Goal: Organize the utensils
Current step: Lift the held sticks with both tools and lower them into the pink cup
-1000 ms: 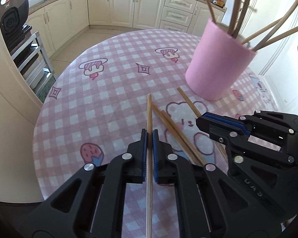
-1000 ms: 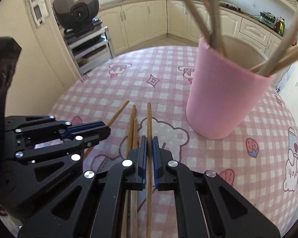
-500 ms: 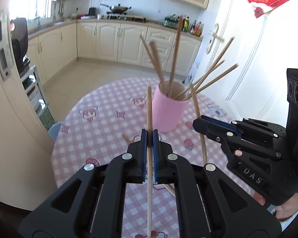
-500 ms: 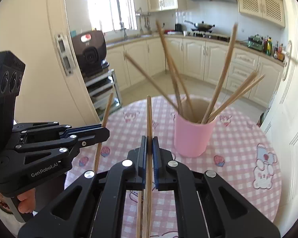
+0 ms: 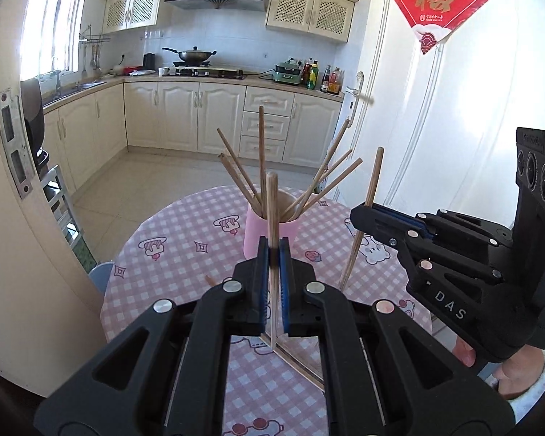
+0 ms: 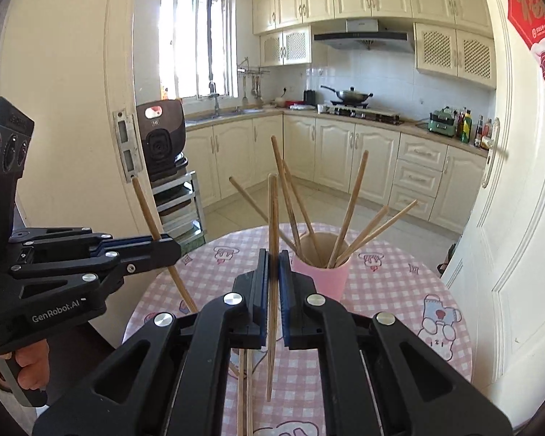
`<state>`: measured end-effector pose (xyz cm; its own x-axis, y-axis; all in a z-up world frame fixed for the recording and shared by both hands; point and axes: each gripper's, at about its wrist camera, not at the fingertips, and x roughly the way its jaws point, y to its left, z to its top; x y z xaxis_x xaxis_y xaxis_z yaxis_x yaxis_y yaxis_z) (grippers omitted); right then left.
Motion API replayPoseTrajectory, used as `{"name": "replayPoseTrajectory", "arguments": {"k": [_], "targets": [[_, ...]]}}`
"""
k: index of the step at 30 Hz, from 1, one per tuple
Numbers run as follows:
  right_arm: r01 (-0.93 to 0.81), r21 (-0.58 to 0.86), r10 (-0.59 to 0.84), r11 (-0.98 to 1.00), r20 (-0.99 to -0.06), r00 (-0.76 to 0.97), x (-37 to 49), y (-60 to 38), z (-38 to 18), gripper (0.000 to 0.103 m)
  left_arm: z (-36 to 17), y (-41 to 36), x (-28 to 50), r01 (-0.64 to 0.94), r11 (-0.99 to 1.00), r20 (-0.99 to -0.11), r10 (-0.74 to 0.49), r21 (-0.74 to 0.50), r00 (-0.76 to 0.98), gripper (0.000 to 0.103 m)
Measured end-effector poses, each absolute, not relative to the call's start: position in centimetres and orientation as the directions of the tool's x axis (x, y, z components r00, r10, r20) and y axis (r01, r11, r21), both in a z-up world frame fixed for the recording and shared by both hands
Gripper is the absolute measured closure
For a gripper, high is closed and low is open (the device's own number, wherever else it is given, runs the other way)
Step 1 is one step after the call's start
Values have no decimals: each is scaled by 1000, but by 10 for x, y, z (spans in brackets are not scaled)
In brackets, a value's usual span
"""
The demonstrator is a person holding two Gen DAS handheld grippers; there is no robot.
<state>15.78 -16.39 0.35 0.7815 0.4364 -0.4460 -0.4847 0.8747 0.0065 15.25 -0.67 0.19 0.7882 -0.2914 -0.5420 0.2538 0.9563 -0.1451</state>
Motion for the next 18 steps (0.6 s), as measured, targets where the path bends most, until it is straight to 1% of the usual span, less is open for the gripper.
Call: {"name": "replayPoseTrajectory", "arguments": {"k": [10,18], "targets": [[-418,13,402,909,-298,866,162,-187,28,99,30,-13,172,272,951,-493,-308,-146,813,98],[-354,52,358,934,-171,918,187,-201,46,99,61,-20,202,271,947,-419,-320,-174,849,98]]}}
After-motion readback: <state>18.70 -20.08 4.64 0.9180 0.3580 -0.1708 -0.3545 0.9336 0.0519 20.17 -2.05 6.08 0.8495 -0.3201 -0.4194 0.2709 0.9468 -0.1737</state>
